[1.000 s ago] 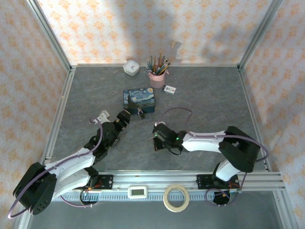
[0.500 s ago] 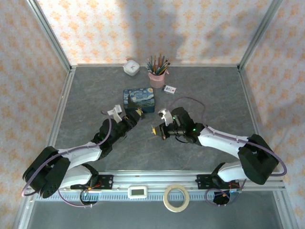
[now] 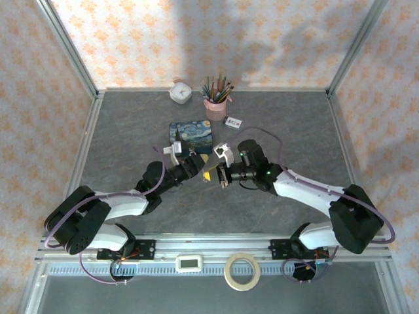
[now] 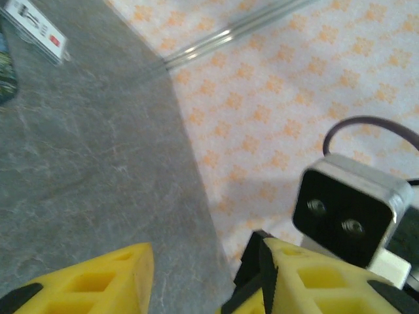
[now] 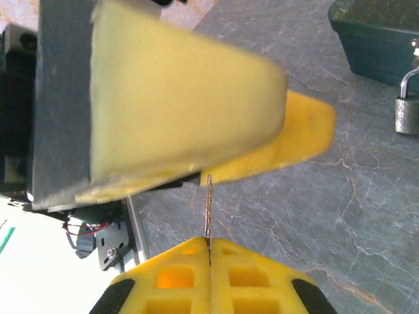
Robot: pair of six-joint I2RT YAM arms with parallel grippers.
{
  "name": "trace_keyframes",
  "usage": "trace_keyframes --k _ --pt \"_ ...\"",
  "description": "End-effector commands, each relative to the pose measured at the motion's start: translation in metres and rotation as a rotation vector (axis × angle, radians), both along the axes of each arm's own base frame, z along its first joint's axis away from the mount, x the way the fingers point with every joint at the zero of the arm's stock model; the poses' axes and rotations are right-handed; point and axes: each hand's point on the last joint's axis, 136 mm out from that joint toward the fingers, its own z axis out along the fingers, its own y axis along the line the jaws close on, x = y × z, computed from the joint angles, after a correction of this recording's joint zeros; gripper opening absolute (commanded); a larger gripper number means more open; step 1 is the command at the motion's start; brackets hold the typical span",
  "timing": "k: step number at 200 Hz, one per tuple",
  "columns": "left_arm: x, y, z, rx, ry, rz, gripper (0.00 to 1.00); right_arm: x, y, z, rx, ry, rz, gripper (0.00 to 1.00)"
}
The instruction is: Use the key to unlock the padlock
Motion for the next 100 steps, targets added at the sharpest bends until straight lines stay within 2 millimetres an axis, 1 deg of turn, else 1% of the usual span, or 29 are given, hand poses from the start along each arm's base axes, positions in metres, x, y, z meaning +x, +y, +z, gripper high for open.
trace_keyframes --k 1,15,25,39,60,74,89,100 --pt "-0.007 -0.012 0.030 -0.043 -0.106 -0.062 0.38 0.007 0.002 0.033 0.095 -0.062 0.008 0.00" --pt "-0.008 -0.013 0.029 -0.040 -0.102 -0.068 0.36 0.010 0.000 0.036 0.108 -0.061 0.003 0.00" --pt "-0.008 -0.013 0.027 -0.031 -0.099 -0.069 0.30 0.012 0.000 0.036 0.111 -0.059 0.000 0.00" --pt "-0.009 -0.013 0.028 -0.016 -0.100 -0.068 0.26 0.013 0.000 0.036 0.111 -0.061 0.000 0.00" --pt "-0.008 -0.010 0.028 0.006 -0.104 -0.056 0.13 0.014 0.000 0.035 0.109 -0.062 0.000 0.00" --pt "-0.008 -0.009 0.029 0.013 -0.107 -0.046 0.00 0.014 0.000 0.034 0.106 -0.061 0.003 0.00" --pt "-0.007 -0.008 0.029 0.016 -0.108 -0.039 0.00 0.015 0.000 0.035 0.107 -0.064 -0.003 0.00" --pt "-0.006 -0.007 0.031 0.015 -0.112 -0.031 0.00 0.019 -0.002 0.036 0.098 -0.074 -0.029 0.13"
